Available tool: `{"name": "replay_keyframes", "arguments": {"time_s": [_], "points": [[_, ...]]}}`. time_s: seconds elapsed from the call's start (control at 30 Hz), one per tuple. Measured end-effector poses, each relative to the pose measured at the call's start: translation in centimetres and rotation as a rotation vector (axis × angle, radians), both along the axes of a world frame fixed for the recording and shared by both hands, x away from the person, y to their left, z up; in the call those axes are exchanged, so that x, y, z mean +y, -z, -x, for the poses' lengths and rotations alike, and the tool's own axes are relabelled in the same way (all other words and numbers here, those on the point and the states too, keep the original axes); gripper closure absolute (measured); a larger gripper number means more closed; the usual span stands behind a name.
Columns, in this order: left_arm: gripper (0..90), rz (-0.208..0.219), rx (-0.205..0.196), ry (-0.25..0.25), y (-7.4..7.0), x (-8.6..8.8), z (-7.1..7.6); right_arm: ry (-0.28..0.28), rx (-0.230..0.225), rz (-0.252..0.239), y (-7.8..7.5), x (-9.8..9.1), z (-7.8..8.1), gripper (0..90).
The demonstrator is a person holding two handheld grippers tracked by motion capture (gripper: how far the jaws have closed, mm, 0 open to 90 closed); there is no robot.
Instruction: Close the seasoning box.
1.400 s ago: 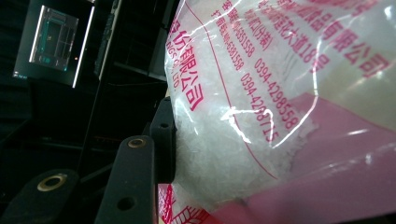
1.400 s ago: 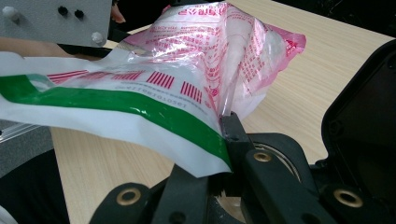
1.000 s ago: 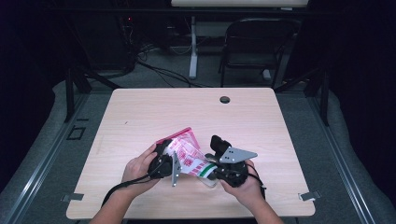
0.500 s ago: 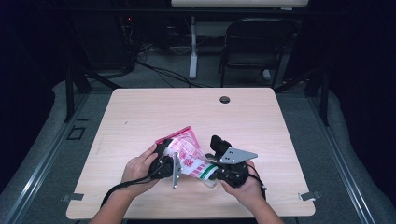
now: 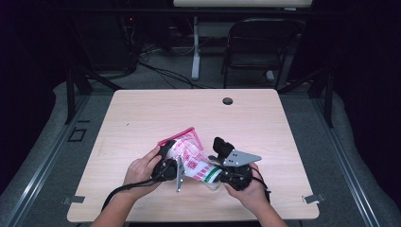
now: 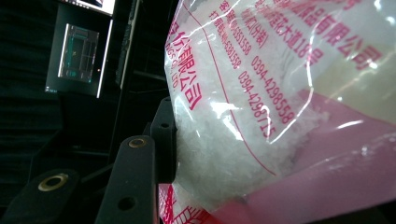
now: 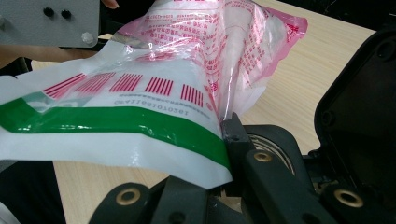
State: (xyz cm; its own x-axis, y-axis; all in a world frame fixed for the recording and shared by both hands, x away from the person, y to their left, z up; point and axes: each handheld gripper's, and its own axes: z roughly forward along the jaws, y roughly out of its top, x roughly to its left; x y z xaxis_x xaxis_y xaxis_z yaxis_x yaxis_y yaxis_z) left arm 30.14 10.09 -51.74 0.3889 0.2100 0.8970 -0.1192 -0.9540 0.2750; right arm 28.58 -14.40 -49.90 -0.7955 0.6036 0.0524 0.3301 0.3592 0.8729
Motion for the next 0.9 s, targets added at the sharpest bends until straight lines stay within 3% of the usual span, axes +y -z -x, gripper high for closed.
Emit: {"name": "replay_keyframes", "arguments": {"time_s": [0.27,0.9], "points": [[61.3,-0.017,-0.022,0.005,-0.2,-0.3,0.0,0.009,0.007,0.0,0.2,-0.2,0.0,89.8],[62.3,-0.035,-0.033,0.006,-0.1,-0.9,0.1,0.039,0.056,-0.008,1.1,-0.6,-0.5,90.0]]}}
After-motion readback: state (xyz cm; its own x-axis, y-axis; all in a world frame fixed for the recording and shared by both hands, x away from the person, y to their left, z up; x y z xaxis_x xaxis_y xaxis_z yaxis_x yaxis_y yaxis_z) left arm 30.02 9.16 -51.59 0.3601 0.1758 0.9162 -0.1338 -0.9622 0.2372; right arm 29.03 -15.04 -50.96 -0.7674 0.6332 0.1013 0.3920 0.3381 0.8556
